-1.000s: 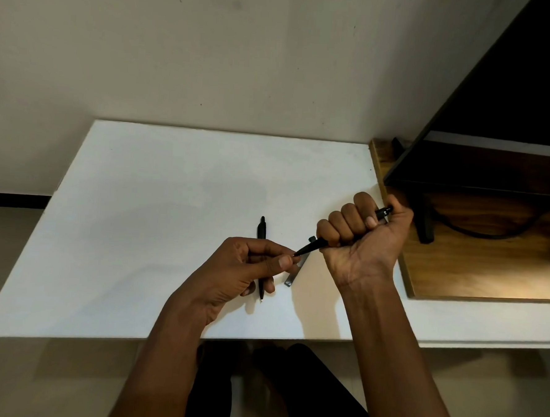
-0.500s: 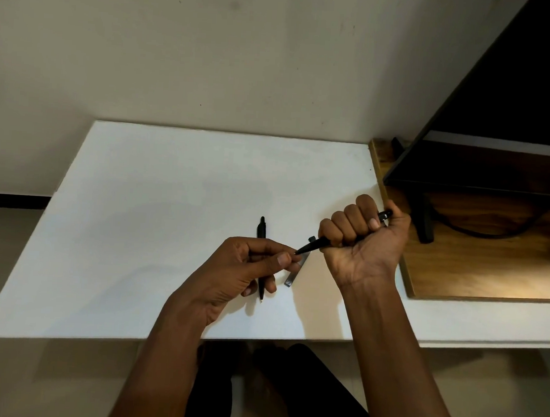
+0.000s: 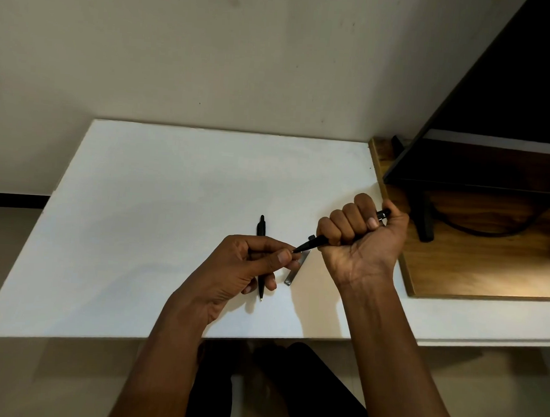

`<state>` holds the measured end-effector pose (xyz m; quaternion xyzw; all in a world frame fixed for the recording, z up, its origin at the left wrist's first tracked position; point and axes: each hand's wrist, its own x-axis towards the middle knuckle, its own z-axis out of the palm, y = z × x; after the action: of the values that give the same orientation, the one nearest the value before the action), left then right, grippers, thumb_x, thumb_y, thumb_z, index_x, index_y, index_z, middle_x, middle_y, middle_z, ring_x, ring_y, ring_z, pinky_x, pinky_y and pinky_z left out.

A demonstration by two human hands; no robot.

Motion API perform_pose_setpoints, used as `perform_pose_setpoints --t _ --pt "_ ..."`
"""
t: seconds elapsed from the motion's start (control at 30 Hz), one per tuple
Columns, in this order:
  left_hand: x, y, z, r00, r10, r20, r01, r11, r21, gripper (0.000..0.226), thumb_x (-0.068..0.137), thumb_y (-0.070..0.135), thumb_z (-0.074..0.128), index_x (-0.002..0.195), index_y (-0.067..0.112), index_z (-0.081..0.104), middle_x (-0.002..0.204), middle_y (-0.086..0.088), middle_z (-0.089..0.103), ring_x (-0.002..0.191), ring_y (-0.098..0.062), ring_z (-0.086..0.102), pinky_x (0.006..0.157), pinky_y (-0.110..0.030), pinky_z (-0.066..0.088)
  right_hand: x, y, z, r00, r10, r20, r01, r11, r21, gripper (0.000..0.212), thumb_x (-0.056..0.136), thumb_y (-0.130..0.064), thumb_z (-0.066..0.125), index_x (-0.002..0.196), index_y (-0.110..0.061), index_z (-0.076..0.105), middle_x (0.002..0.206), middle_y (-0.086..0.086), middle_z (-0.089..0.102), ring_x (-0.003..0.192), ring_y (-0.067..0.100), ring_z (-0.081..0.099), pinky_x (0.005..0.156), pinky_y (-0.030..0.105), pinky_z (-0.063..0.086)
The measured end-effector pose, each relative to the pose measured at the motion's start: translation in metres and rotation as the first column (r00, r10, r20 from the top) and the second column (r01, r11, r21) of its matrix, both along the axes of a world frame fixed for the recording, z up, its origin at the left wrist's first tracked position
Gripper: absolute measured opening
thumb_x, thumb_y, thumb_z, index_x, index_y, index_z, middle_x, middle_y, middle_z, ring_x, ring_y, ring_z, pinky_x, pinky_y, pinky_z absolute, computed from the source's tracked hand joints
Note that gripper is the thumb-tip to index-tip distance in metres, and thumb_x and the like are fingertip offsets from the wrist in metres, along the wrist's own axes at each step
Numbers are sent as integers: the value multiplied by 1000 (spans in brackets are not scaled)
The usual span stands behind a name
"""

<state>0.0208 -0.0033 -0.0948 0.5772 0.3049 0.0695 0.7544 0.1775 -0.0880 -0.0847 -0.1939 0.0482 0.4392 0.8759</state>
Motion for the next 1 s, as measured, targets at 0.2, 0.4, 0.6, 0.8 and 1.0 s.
perform_pose_setpoints --t 0.2,0.4,0.6,0.8,1.0 --pt "-1 0 0 1000 -8 -2 8 1000 3 19 82 29 68 95 21 79 96 -4 79 53 -6 57 46 -16 32 0 0 0 1000 6 -7 -6 1000 0 55 95 -44 27 47 -18 32 45 -7 12 41 10 6 42 22 11" --pt "0 0 1 1000 -11 9 11 1000 -9 26 77 33 69 97 20 79 97 -4 79 53 -6 58 45 -17 32 0 0 1 1000 2 -19 -2 1000 -2 55 95 -42 26 46 -18 32 47 -7 10 41 10 6 42 22 11" --pt "-1 0 0 1000 -17 5 17 1000 -3 26 76 34 69 97 22 79 97 -3 79 53 -6 58 46 -17 32 0 0 0 1000 17 -7 -17 1000 14 57 95 -46 29 46 -18 34 37 -6 22 40 10 7 42 22 11" --pt "0 1 -1 1000 -14 5 14 1000 -1 28 76 33 69 99 20 78 98 -3 79 53 -6 59 46 -17 33 1 1 0 1000 10 -2 -10 1000 5 56 96 -43 26 46 -18 34 40 -6 15 41 10 7 42 22 11" --pt "-1 1 -2 1000 -24 3 24 1000 16 26 77 34 69 97 22 79 98 -1 80 54 -7 58 46 -17 33 1 0 -1 1000 23 12 -23 1000 18 57 95 -47 30 47 -18 35 37 -6 23 41 10 7 42 23 12"
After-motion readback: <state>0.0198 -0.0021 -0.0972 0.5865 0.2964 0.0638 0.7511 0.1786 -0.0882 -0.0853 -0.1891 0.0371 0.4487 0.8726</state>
